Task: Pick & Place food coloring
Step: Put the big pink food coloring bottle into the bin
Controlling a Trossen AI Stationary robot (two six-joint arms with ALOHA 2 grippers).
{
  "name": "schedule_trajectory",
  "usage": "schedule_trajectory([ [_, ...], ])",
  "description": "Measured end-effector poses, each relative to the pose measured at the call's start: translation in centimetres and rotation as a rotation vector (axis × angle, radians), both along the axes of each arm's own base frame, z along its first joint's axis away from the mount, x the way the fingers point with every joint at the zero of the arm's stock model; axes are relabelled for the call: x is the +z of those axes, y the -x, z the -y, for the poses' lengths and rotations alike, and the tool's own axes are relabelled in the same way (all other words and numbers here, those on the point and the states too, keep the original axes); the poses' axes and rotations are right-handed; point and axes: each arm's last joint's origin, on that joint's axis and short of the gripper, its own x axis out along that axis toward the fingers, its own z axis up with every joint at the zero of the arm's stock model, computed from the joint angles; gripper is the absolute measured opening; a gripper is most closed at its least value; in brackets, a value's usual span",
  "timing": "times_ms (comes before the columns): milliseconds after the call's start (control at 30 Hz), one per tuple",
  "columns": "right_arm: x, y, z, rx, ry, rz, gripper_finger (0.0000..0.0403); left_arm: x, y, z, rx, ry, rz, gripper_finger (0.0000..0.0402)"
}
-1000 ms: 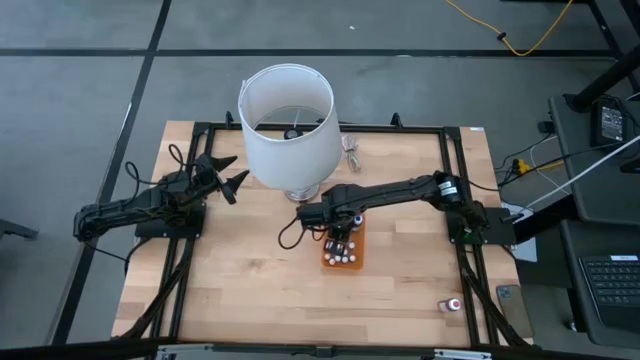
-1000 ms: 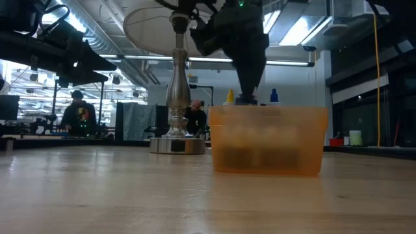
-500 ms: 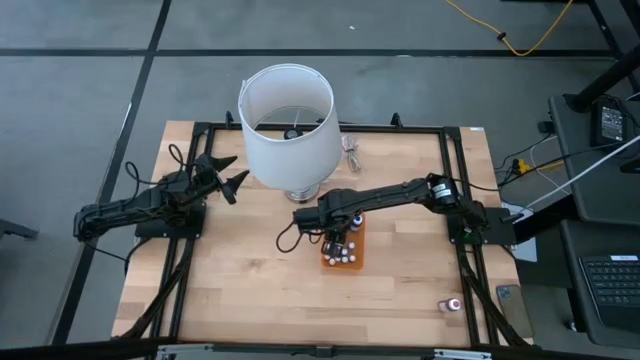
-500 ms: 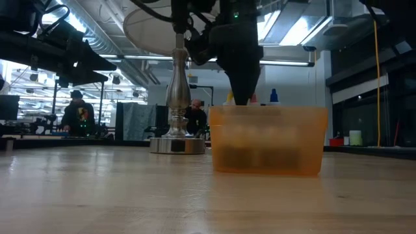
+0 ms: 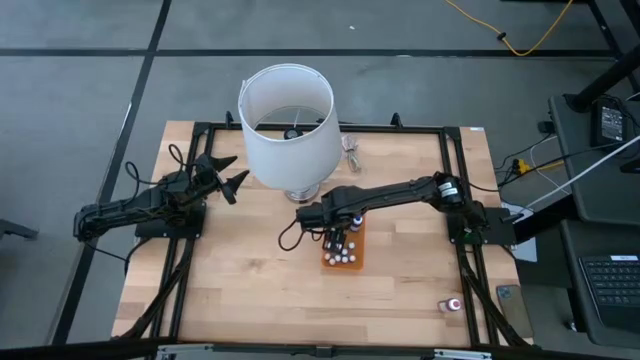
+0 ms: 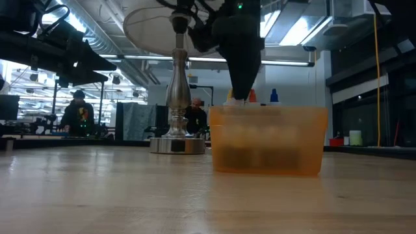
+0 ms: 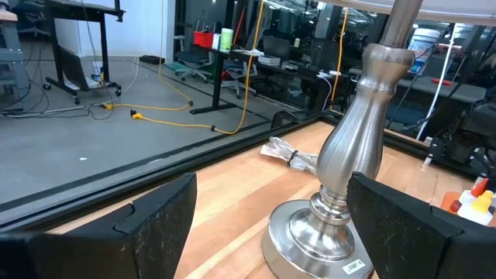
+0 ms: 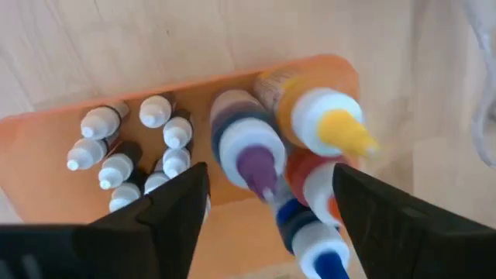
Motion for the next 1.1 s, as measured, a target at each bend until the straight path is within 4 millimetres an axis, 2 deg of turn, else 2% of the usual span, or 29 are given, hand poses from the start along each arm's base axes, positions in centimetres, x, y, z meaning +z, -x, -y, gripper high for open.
schedule_trajectory([
  [333,2.7,1.4,-1.8,-0.077,-0.015,0.077,0.0301,0.0,0.0,0.0,0.000,0.000,0.000,0.0322],
  [500,3.2,3.2,-3.1,-0.117,-0.028,0.110,0.0326,0.0,0.0,0.0,0.000,0.000,0.000,0.0322],
  [767,4.1,8.3,-6.2,-0.186,-0.075,0.125,0.0370,0.0,0.0,0.0,0.000,0.000,0.000,0.0322],
  [967,3.7,12.5,-8.9,-0.160,-0.138,0.066,0.0375,0.0,0.0,0.0,0.000,0.000,0.000,0.0322],
  [1100,3.1,15.4,-10.8,-0.079,-0.170,0.033,0.0374,0.0,0.0,0.0,0.000,0.000,0.000,0.0322],
])
